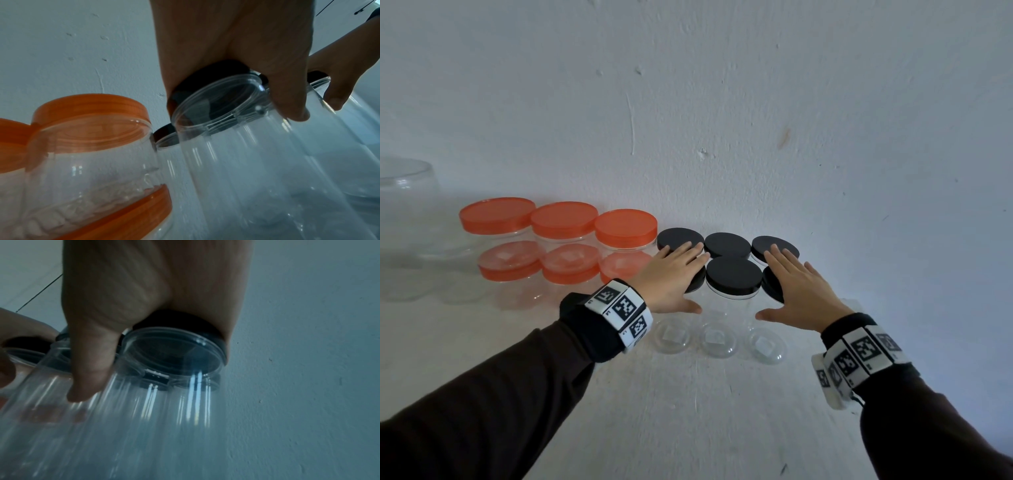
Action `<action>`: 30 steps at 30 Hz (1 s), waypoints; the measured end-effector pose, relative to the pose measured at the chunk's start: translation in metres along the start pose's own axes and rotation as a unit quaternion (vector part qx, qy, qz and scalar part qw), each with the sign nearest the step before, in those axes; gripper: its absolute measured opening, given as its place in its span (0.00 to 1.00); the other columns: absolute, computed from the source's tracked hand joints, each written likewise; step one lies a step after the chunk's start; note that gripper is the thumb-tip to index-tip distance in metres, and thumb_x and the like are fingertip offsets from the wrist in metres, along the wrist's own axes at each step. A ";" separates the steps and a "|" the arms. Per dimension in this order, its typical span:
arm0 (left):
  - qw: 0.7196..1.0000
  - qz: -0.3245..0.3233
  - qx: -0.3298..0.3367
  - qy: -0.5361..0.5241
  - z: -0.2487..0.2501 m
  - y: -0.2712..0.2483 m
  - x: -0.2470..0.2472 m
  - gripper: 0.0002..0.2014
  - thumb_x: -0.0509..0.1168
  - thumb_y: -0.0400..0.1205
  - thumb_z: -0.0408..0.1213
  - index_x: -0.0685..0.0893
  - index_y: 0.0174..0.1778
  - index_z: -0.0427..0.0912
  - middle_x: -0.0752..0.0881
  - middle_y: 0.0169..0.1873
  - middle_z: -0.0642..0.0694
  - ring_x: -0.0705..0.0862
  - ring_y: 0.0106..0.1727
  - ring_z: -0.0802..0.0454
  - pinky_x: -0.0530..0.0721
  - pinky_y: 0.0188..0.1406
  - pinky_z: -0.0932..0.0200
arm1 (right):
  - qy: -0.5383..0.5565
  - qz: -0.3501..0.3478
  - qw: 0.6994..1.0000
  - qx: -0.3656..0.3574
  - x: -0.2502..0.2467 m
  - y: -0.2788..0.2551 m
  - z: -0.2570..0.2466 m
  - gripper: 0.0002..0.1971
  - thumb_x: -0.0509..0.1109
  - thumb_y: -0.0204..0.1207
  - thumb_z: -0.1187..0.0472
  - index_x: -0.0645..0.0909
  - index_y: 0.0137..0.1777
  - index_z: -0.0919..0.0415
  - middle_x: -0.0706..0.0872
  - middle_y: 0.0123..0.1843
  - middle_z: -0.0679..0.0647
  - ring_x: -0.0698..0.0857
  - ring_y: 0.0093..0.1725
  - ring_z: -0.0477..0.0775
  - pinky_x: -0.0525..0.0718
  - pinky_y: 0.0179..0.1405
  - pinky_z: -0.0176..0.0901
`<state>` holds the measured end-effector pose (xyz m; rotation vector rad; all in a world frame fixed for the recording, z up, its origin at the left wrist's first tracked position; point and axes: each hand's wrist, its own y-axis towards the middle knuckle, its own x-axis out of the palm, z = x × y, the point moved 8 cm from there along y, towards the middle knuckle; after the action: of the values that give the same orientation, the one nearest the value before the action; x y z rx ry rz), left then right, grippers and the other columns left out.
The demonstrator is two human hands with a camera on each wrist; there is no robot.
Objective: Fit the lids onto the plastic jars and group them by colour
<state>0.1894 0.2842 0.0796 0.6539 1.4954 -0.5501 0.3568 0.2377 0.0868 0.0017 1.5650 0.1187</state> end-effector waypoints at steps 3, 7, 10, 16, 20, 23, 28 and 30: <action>1.000 0.004 -0.003 0.000 0.000 -0.001 -0.001 0.48 0.66 0.75 0.59 0.44 0.82 0.43 0.43 0.82 0.46 0.42 0.82 0.48 0.45 0.79 0.46 | 0.006 0.004 1.000 0.002 -0.002 0.000 -0.001 0.55 0.71 0.67 0.35 0.40 0.82 0.56 0.40 0.84 0.50 0.42 0.83 0.52 0.48 0.81 0.55; 1.000 -0.001 -0.005 0.012 0.000 -0.001 0.001 0.48 0.65 0.76 0.58 0.43 0.82 0.42 0.42 0.82 0.45 0.42 0.82 0.47 0.45 0.79 0.45 | -0.010 0.007 1.000 -0.001 -0.003 -0.001 -0.003 0.53 0.70 0.68 0.35 0.43 0.82 0.56 0.40 0.84 0.51 0.43 0.83 0.54 0.50 0.80 0.57; 1.000 -0.003 -0.004 0.021 0.001 -0.001 0.001 0.48 0.65 0.77 0.58 0.43 0.82 0.42 0.42 0.82 0.44 0.41 0.82 0.47 0.46 0.79 0.45 | -0.022 0.009 1.000 -0.009 -0.001 -0.001 -0.004 0.51 0.68 0.68 0.34 0.45 0.82 0.56 0.40 0.84 0.53 0.44 0.83 0.56 0.51 0.80 0.58; 1.000 -0.003 0.001 0.024 0.000 0.000 0.002 0.47 0.65 0.77 0.57 0.43 0.82 0.43 0.43 0.82 0.45 0.42 0.82 0.48 0.45 0.79 0.46 | -0.033 0.012 0.999 -0.019 -0.001 0.000 -0.005 0.50 0.67 0.69 0.34 0.46 0.82 0.56 0.42 0.84 0.54 0.44 0.83 0.58 0.51 0.80 0.56; 1.000 -0.006 0.001 0.023 -0.001 0.000 0.002 0.47 0.65 0.77 0.57 0.44 0.82 0.43 0.43 0.82 0.46 0.42 0.82 0.48 0.45 0.79 0.46 | -0.033 0.016 0.999 -0.015 -0.001 0.001 -0.006 0.50 0.67 0.69 0.33 0.48 0.82 0.56 0.43 0.84 0.54 0.45 0.83 0.58 0.52 0.79 0.58; 1.000 -0.006 -0.003 0.019 0.000 -0.001 0.001 0.47 0.66 0.77 0.56 0.44 0.82 0.44 0.43 0.82 0.46 0.41 0.82 0.48 0.45 0.79 0.46 | -0.039 0.014 0.999 -0.014 0.000 0.002 -0.006 0.50 0.67 0.68 0.33 0.48 0.82 0.57 0.44 0.84 0.55 0.45 0.83 0.59 0.53 0.79 0.60; 1.000 -0.005 -0.005 0.020 0.001 -0.002 0.001 0.47 0.66 0.77 0.56 0.44 0.82 0.44 0.43 0.82 0.46 0.41 0.82 0.49 0.45 0.79 0.46 | -0.038 0.014 0.999 -0.010 -0.001 0.001 -0.006 0.50 0.67 0.69 0.33 0.48 0.82 0.57 0.43 0.84 0.55 0.45 0.83 0.59 0.52 0.79 0.60; 1.000 -0.004 -0.006 0.013 0.000 -0.002 0.000 0.48 0.66 0.76 0.57 0.44 0.82 0.44 0.43 0.82 0.47 0.41 0.82 0.49 0.44 0.79 0.46 | -0.032 0.014 0.999 -0.008 -0.002 0.000 -0.007 0.50 0.67 0.68 0.33 0.47 0.82 0.57 0.43 0.84 0.55 0.45 0.83 0.59 0.51 0.79 0.61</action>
<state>0.1880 0.2826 0.0800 0.6477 1.5243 -0.5403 0.3500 0.2372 0.0888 0.0142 1.4994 0.1523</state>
